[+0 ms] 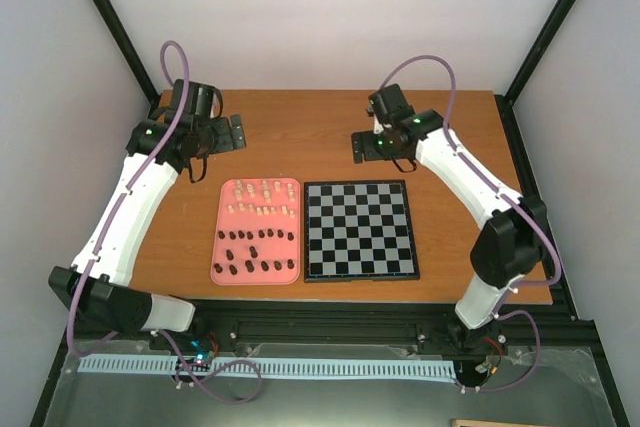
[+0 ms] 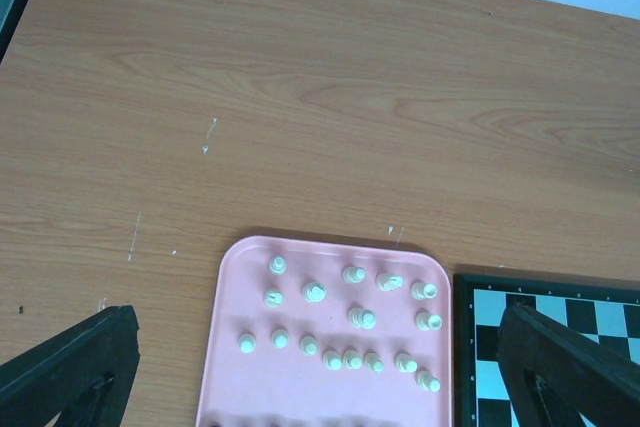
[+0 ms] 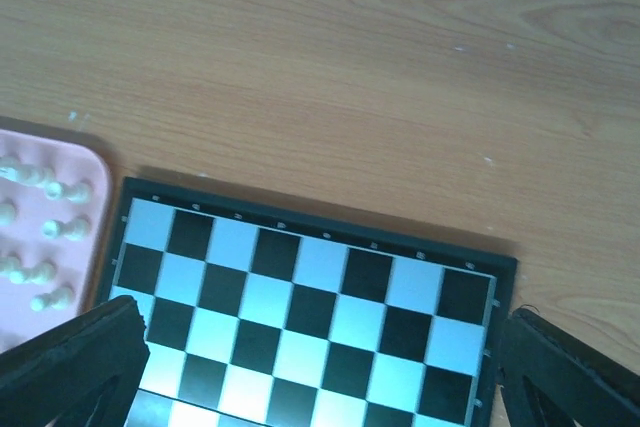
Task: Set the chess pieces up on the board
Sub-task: Pick up the chess piece from the storage box.
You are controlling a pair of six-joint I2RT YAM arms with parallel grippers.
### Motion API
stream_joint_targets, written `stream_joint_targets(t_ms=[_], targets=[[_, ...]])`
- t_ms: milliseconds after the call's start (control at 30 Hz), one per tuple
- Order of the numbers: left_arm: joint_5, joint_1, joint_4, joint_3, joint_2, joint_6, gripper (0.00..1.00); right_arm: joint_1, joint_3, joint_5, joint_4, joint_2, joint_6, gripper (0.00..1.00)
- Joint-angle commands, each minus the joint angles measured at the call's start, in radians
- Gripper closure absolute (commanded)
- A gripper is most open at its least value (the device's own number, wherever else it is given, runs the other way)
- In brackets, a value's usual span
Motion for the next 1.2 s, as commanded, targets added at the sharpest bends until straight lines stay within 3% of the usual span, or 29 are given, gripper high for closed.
stream_joint_targets(t_ms=[0,233,400,633,800,1167], targets=[[-0.011,0.005,-0.021,0.007,-0.023,0.026,0.00,0.067,0.159,-0.023,-0.049,0.103,-0.007,0.07],[-0.067,0.008,-0.102,-0.058,-0.117,-0.047,0.00,0.194,0.446,-0.043,-0.147,0.323,0.013,0.13],[-0.121,0.016,-0.155,-0.161,-0.238,-0.138,0.00,0.288,0.453,-0.093,-0.078,0.380,0.011,0.16],[-0.186,0.029,-0.275,-0.243,-0.338,-0.211,0.00,0.341,0.476,-0.161,-0.019,0.434,0.040,0.28],[-0.175,0.031,-0.292,-0.321,-0.420,-0.258,0.00,0.385,0.653,-0.180,-0.080,0.551,0.016,0.30],[-0.149,0.030,-0.291,-0.336,-0.443,-0.223,0.00,0.416,0.744,-0.209,-0.074,0.694,0.035,0.40]])
